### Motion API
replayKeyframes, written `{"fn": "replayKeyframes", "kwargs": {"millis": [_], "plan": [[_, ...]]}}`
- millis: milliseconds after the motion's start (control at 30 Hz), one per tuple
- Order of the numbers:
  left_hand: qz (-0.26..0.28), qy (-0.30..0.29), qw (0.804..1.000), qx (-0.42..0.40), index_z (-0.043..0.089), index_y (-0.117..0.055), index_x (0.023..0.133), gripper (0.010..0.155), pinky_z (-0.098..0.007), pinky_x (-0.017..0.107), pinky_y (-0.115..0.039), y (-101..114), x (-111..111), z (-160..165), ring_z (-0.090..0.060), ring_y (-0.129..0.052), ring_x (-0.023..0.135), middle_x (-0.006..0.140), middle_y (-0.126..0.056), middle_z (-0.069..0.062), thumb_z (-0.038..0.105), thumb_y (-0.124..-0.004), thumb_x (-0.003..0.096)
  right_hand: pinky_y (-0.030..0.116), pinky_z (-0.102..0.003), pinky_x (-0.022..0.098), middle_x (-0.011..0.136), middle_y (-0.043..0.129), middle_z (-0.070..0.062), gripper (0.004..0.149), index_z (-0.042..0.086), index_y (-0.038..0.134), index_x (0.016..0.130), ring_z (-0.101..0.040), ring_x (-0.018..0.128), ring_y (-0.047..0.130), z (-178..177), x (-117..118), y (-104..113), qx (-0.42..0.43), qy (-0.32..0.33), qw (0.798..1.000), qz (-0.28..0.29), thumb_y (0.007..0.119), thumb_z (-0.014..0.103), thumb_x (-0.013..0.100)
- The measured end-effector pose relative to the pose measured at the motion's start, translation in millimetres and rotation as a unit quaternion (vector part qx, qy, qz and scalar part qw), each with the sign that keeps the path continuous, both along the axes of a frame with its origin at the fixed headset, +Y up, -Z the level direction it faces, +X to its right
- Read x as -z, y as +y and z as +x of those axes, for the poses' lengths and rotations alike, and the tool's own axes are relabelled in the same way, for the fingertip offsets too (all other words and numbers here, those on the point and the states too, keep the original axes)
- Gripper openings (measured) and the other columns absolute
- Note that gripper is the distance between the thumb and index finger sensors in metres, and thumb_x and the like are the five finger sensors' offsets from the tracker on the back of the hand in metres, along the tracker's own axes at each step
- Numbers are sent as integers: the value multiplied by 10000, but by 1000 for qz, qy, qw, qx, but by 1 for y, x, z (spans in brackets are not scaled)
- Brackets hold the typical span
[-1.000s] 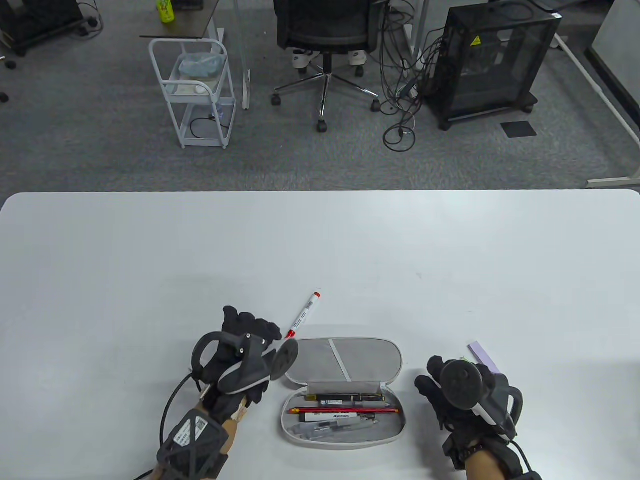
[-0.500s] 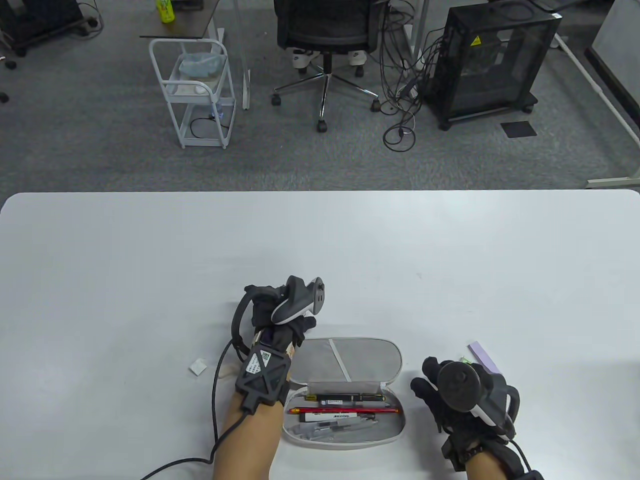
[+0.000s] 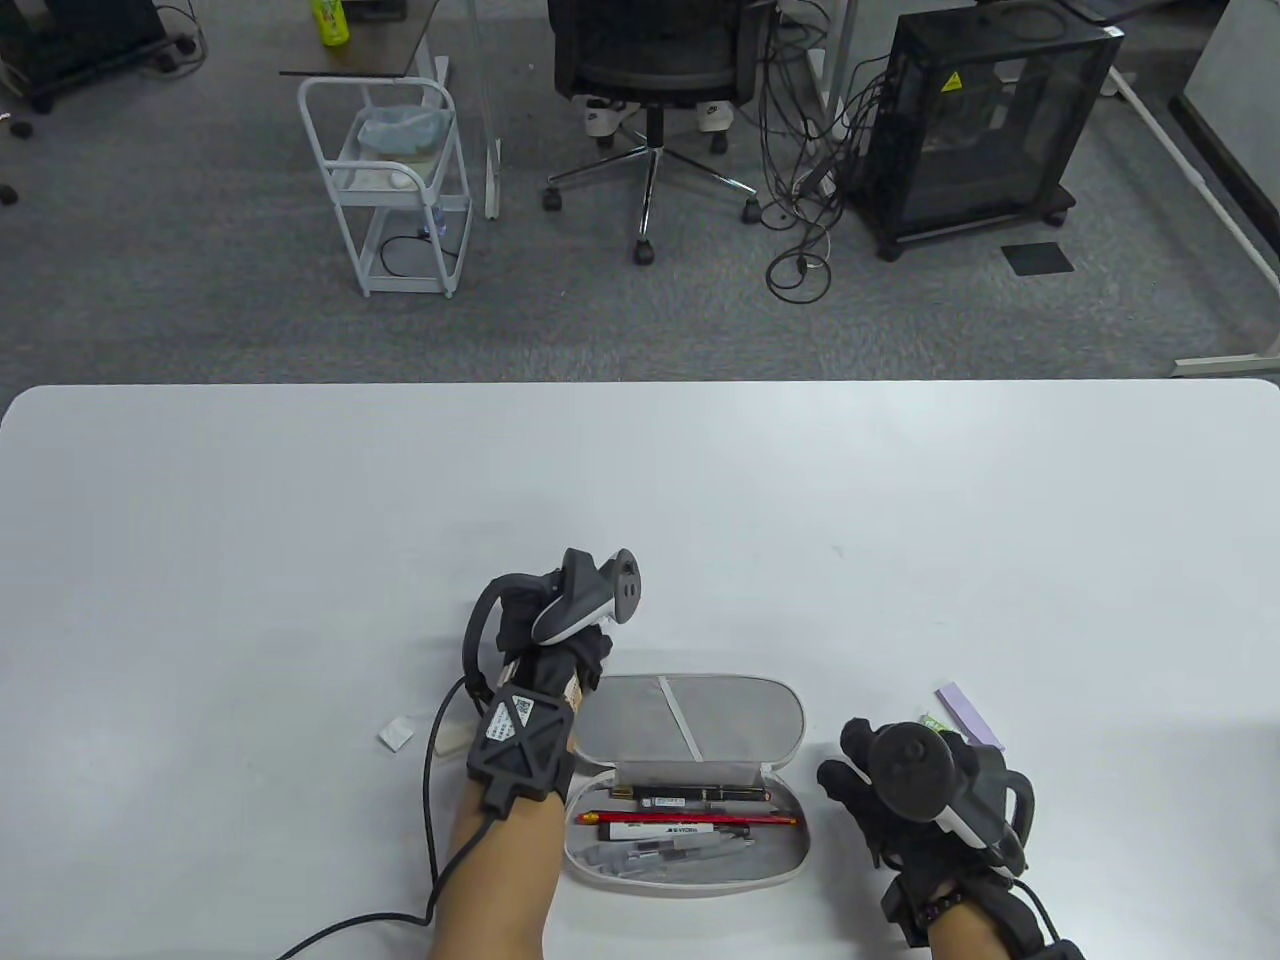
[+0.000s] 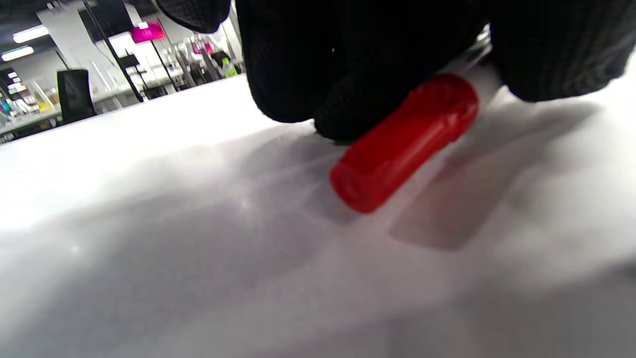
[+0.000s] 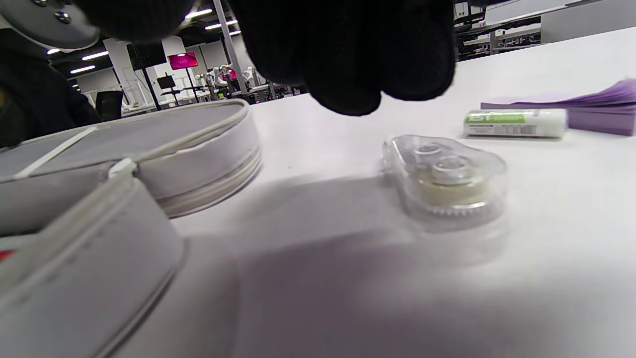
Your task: Pack double-layer zippered pencil case
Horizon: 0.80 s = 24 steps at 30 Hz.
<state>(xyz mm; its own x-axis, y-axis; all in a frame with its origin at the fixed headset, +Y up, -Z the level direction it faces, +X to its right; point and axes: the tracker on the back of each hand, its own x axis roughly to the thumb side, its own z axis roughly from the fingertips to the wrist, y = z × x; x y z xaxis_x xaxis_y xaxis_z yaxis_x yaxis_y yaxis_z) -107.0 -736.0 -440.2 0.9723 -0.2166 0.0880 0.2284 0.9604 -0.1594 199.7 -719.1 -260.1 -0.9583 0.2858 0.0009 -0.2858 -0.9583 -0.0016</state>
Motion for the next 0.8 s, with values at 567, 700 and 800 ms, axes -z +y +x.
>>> {"fn": "replayKeyframes", "kwargs": {"millis": [567, 700, 800], "plan": [[163, -337, 927, 18, 282, -868, 762, 503, -573, 713, -608, 51, -179, 50, -275, -931, 807, 712, -984, 51, 594, -766, 381, 505, -574, 691, 878, 897, -80, 658, 187, 765, 941, -339, 786, 844, 65, -2, 8, 95, -123, 987, 46, 717, 585, 419], [137, -358, 922, 50, 279, -867, 764, 504, -574, 713, -604, 22, -202, 50, -281, -926, 809, 714, -983, 47, 591, -764, 381, 504, -575, 691, 878, 895, -83, 658, 185, 764, 942, -338, 786, 843, 66, 1, 3, 88, -130, 987, 35, 717, 582, 419], [155, -366, 914, 85, 284, -862, 769, 507, -570, 714, -607, 13, -209, 50, -276, -927, 811, 719, -982, 52, 593, -755, 383, 506, -574, 690, 879, 895, -78, 656, 187, 763, 942, -336, 788, 843, 64, 2, 2, 69, -130, 988, 36, 717, 582, 419]]}}
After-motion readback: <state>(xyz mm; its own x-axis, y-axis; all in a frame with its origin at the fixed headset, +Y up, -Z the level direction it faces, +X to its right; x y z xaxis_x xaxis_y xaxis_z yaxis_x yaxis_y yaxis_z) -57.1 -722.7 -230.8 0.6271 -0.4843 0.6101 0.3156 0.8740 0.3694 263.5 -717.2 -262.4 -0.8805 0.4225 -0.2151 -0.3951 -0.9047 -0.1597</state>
